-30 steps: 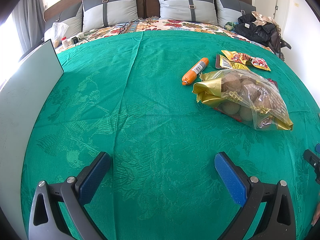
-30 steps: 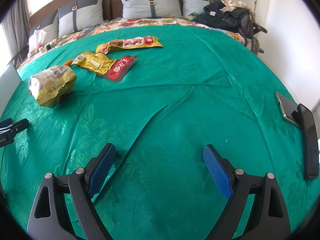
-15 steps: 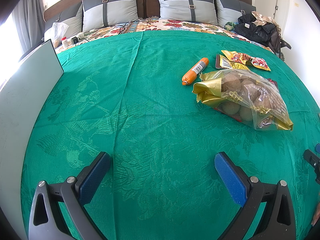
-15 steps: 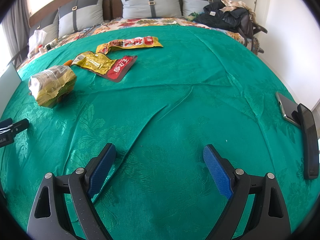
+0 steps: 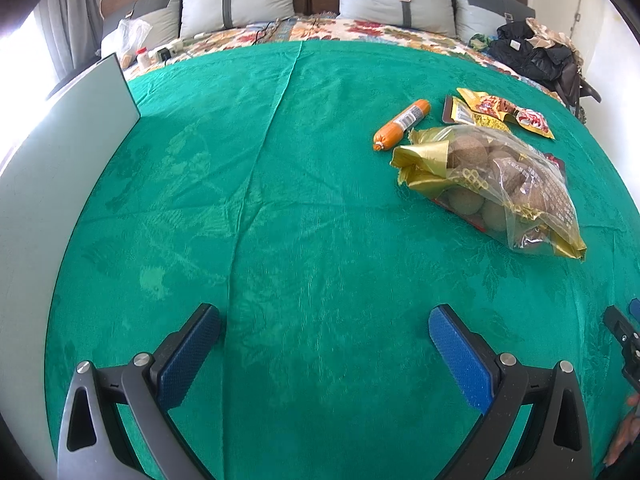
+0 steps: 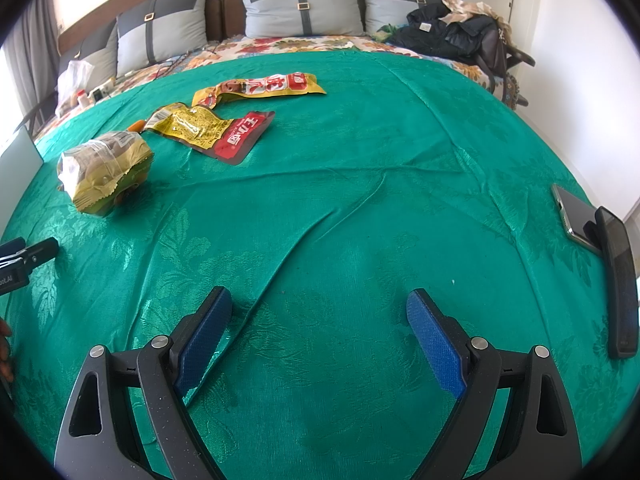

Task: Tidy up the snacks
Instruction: 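Grasp the gold bag of brown eggs with the left gripper and lift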

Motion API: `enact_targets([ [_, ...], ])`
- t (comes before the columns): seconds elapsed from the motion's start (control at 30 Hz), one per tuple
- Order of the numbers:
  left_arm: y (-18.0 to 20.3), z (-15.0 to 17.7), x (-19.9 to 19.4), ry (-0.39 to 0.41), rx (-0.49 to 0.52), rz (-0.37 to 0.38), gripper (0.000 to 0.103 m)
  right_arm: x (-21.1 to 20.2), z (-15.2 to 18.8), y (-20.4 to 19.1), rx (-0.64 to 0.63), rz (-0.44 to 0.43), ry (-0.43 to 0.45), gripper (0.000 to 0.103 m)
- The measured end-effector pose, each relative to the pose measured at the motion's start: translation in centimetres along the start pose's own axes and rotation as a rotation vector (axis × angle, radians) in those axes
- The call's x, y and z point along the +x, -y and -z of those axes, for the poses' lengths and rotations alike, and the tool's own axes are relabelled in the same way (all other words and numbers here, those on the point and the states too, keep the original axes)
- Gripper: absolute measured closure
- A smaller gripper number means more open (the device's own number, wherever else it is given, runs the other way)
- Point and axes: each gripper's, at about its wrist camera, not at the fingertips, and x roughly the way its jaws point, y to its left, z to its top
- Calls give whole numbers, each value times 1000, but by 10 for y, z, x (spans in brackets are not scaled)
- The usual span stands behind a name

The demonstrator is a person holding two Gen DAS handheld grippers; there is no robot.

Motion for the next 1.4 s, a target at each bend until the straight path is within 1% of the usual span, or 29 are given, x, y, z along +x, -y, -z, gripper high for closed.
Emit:
enact_targets([
  [0.03, 5, 2, -4, -28, -14, 20, 3, 0, 0, 0, 0, 0, 0, 12],
  [0.07, 10, 2, -11, -37, -32, 72, 6, 0, 0, 0, 0, 0, 0, 12],
  [0.1, 17, 0, -22, -26, -52, 148, 10, 0, 0, 0, 0, 0, 0, 12],
  [0.13, 25, -7, -33, 3, -69, 213, 10, 0, 0, 0, 0, 0, 0, 12],
  [0.17, 33, -17, -46, 45, -86, 248, 10, 0, 0, 0, 0, -1, 0, 12],
  [0.2, 42, -31, -56, 87, -99, 258, 9, 0, 0, 0, 0, -1, 0, 12],
  [0.27, 63, -63, -69, 137, -108, 244, 9, 0, 0, 0, 1, -3, 0, 12],
  [0.3, 74, -79, -70, 150, -105, 219, 9, 0, 0, 0, 2, -3, 0, 12],
  [0.37, 95, -103, -61, 149, -90, 138, 9, 0, 0, 0, 2, -3, 0, 11],
  [0.4, 106, -111, -52, 132, -76, 94, 9, 0, 0, 0, 2, -3, 0, 11],
  [0.47, 124, -119, -28, 79, -5, -8, 9, 0, 0, 0, 2, -5, 0, 11],
  [0.53, 134, -113, -7, 37, 92, -134, 11, 0, 0, 0, 3, -6, 0, 11],
  [0.57, 134, -106, -2, 32, 128, -172, 12, 0, 0, 1, 4, -7, 0, 11],
  [0.63, 117, -89, -11, 62, 135, -138, 11, 0, 1, 1, 5, -10, 0, 11],
  [0.73, 72, -67, -28, 61, 109, -97, 11, 0, 1, 1, 5, -10, 0, 11],
  [0.8, 43, -57, -36, 57, 102, -89, 9, 0, 1, 1, 5, -10, 0, 11],
  [0.83, 31, -54, -38, 50, 93, -71, 9, 0, 1, 1, 5, -10, 0, 11],
  [0.9, 15, -49, -40, 26, 58, 1, 9, 0, 1, 1, 5, -11, 0, 11],
  [1.0, 12, -48, -37, 20, 12, 91, 9, 0, 1, 1, 5, -10, 0, 11],
  [1.03, 20, -49, -35, 19, 23, 127, 9, 0, 1, 1, 5, -11, 0, 11],
  [1.07, 29, -51, -30, 10, 56, 160, 9, 0, 1, 1, 5, -11, 0, 11],
  [1.1, 43, -52, -24, -3, 108, 170, 9, 0, 1, 1, 5, -11, 0, 11],
  [1.2, 73, -50, -7, -12, 296, 139, 9, 0, 1, 0, 6, -16, 1, 11],
  [1.27, 82, -41, 2, -15, 402, 123, 9, -2, 2, -3, -12, -30, 2, 11],
  [1.3, 82, -37, 7, -18, 440, 105, 9, -3, 2, -7, -32, -54, 3, 11],
  [1.33, 79, -34, 10, -3, 451, 95, 5, -3, 1, -15, -60, -85, 4, 11],
  [1.37, 70, -35, 11, 26, 416, 85, 5, -1, -1, -25, -96, -107, 2, 11],
  [1.4, 60, -39, 14, 37, 353, 65, 1, 1, -3, -37, -136, -113, -4, 11],
])
